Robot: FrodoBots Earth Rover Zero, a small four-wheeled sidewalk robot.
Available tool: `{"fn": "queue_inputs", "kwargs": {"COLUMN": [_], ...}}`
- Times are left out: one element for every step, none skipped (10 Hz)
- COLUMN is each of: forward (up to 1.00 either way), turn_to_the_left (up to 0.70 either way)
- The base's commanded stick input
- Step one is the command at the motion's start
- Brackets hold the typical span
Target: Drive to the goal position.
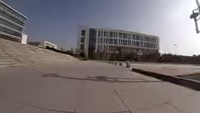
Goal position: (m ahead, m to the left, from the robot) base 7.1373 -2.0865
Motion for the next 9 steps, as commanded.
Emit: {"fn": "queue_inputs", "kwargs": {"forward": [0.7, 0.7, 0.7, 0.7, 0.7, 0.7, 0.7, 0.7, 0.7], "turn_to_the_left": [0.0, 0.0, 0.0, 0.0, 0.0, 0.0, 0.0, 0.0, 0.02]}}
